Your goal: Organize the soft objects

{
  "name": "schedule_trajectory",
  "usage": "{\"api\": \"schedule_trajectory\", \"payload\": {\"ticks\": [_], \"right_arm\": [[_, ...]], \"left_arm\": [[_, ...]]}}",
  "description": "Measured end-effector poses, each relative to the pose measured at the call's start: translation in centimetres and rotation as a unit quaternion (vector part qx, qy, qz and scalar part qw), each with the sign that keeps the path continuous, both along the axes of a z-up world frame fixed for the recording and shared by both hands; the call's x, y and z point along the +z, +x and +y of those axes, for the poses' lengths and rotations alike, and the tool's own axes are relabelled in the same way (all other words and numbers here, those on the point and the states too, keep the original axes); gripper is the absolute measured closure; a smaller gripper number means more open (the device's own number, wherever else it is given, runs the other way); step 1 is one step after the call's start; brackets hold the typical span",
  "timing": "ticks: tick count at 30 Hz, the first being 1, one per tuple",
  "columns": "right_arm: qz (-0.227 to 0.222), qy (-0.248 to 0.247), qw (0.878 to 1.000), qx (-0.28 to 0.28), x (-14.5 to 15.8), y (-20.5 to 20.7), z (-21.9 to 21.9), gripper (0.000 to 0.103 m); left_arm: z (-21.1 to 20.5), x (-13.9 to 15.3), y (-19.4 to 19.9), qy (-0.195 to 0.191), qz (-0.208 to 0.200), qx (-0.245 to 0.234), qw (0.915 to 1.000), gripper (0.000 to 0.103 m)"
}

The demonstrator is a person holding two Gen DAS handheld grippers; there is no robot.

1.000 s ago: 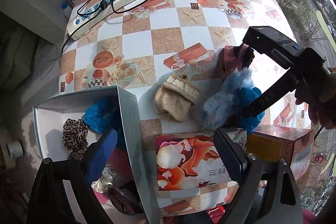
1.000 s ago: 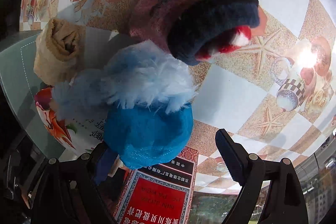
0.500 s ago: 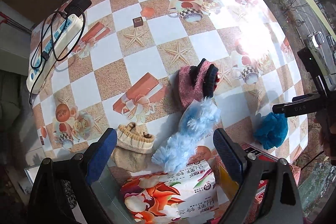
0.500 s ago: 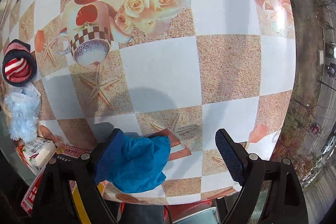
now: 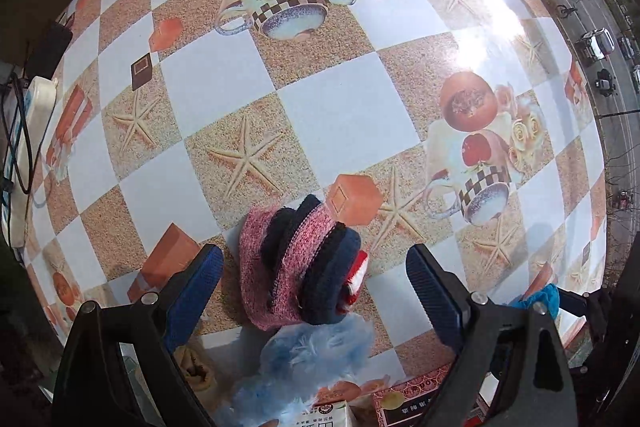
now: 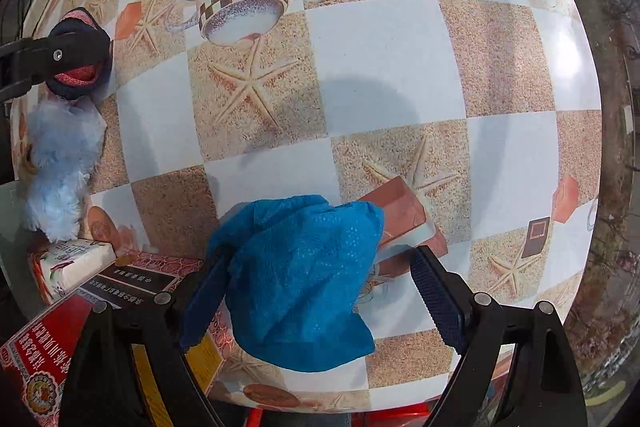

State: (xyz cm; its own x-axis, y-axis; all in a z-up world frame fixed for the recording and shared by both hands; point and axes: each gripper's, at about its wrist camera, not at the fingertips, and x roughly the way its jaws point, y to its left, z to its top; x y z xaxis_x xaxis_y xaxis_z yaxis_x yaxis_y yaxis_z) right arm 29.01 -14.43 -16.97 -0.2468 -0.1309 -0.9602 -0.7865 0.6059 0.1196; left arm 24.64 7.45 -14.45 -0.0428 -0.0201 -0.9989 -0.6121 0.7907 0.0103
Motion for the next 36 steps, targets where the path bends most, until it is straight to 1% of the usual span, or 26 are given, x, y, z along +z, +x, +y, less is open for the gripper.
{"api": "schedule_trajectory", "payload": {"ticks": [1,2,6,7,8,9,10,11,12,16,20,21,22,23,24,25,26,27,28,29,30,31,34,36], "right_arm": [[-0.003,-0.001,1.000,-0.007,-0.3,0.0,-0.3,0.000],[-0.003,-0.003,1.000,-0.016,-0.6,0.1,-0.6,0.000],[-0.018,-0.005,1.000,-0.017,-0.6,-0.3,-1.1,0.000],[-0.021,-0.007,1.000,-0.018,-0.7,-0.7,-0.2,0.000],[-0.024,-0.010,0.999,-0.018,-0.8,-0.6,0.0,0.000],[-0.026,-0.015,0.999,-0.018,-0.6,-0.8,0.7,0.000],[-0.027,-0.019,0.999,-0.018,-0.9,-0.8,0.9,0.000],[-0.027,-0.023,0.999,-0.019,-1.6,-0.9,3.0,0.000],[-0.027,-0.025,0.999,-0.020,-1.5,-1.0,3.3,0.000],[-0.028,-0.023,0.999,-0.021,-1.5,-1.2,3.5,0.000],[-0.024,-0.019,0.999,-0.017,-1.6,-0.8,3.6,0.000],[-0.019,-0.019,0.999,-0.017,-1.5,-0.6,3.5,0.000],[-0.014,-0.021,0.999,-0.023,-1.2,-0.4,3.0,0.003],[-0.017,-0.021,0.999,-0.028,-1.0,-0.2,2.8,0.008],[-0.020,-0.019,0.999,-0.028,-0.7,-0.2,2.6,0.017],[-0.021,-0.016,0.999,-0.022,-0.3,0.0,2.3,0.028],[-0.025,-0.009,1.000,-0.016,0.2,-0.1,2.0,0.036],[-0.024,-0.001,1.000,-0.011,0.8,-0.1,1.7,0.055],[-0.013,0.011,1.000,-0.008,1.1,-0.2,1.6,0.067],[-0.005,0.019,1.000,-0.012,1.4,-0.1,1.4,0.067],[-0.001,0.026,0.999,-0.020,1.7,0.1,1.0,0.070],[0.001,0.033,0.999,-0.029,2.0,0.3,0.7,0.071],[0.005,0.054,0.996,-0.067,3.4,1.3,-0.1,0.071],[0.009,0.064,0.994,-0.086,4.2,1.8,-0.6,0.071]], "left_arm": [[0.0,-0.4,0.0,-0.001,0.003,0.000,1.0000,0.008],[0.1,-0.8,0.1,-0.002,0.006,0.000,1.0000,0.008],[0.4,-2.2,-0.1,-0.010,0.022,0.008,0.9997,0.008],[0.5,-2.5,-0.2,-0.013,0.023,0.011,0.9996,0.007],[0.7,-2.7,-0.3,-0.019,0.025,0.015,0.9994,0.001],[0.9,-3.2,-0.4,-0.024,0.030,0.018,0.9991,0.000],[1.1,-3.2,-0.4,-0.026,0.024,0.024,0.9991,0.000],[1.1,-3.3,-0.4,-0.025,0.025,0.023,0.9991,0.000],[1.2,-3.3,-0.4,-0.025,0.025,0.023,0.9991,0.000],[1.0,-3.3,-0.5,-0.021,0.020,0.023,0.9993,0.000],[1.1,-3.3,-0.8,-0.037,0.039,0.030,0.9981,0.000],[1.2,-3.1,-0.8,-0.037,0.037,0.037,0.9980,0.001],[1.2,-2.7,-0.6,-0.031,0.030,0.039,0.9983,0.007],[1.2,-2.2,-0.6,-0.024,0.022,0.038,0.9987,0.018],[1.1,-1.6,-0.6,-0.019,0.015,0.035,0.9991,0.025],[1.0,-1.2,-0.6,-0.014,0.009,0.030,0.9994,0.043],[1.0,-0.9,-0.6,-0.016,0.003,0.025,0.9996,0.059],[1.0,-0.5,-0.7,-0.014,-0.002,0.025,0.9996,0.061],[1.1,0.1,-0.9,-0.009,-0.012,0.029,0.9995,0.063],[1.2,0.7,-1.2,-0.001,-0.022,0.033,0.9992,0.064],[1.1,1.5,-1.5,0.009,-0.032,0.037,0.9988,0.064],[1.1,2.2,-1.8,0.019,-0.040,0.040,0.9982,0.064],[1.1,4.7,-3.1,0.048,-0.063,0.048,0.9957,0.064],[0.9,6.3,-4.0,0.059,-0.078,0.055,0.9938,0.064]]}}
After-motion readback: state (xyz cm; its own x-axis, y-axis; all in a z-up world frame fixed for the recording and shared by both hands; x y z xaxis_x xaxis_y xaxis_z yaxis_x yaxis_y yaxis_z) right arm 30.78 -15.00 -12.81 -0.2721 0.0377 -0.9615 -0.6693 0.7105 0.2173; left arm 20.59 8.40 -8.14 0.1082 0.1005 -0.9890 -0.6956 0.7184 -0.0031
